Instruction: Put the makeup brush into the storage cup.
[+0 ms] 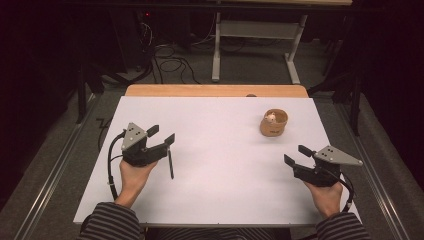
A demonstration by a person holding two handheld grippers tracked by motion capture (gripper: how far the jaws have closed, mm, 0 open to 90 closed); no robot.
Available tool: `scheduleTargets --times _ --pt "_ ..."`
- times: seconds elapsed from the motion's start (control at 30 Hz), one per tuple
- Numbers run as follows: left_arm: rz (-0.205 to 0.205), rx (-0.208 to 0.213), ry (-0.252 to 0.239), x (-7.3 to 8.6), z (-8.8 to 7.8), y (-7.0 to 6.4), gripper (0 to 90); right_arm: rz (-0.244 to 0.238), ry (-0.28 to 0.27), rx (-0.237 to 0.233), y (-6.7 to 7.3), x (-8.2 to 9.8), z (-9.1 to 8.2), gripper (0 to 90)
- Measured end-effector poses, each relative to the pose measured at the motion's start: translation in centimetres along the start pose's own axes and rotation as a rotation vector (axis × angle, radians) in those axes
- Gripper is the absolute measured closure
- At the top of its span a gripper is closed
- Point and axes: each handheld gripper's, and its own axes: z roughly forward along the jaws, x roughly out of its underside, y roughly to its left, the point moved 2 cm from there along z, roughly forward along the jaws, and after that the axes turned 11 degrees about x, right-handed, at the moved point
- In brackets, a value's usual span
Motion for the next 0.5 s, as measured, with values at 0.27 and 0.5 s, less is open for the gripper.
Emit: scheduleTargets --times 0.27,0.5 --pt "-0.002 -0.007 0.001 -0.3 1.0 0.3 36.2 0.001 -0.001 -0.002 0.0 0.0 0.0 37.9" --pt "-0.010 -0.013 0.001 -0.2 2.0 0.6 36.3 0.000 -0.002 -0.003 0.0 0.0 0.0 37.9"
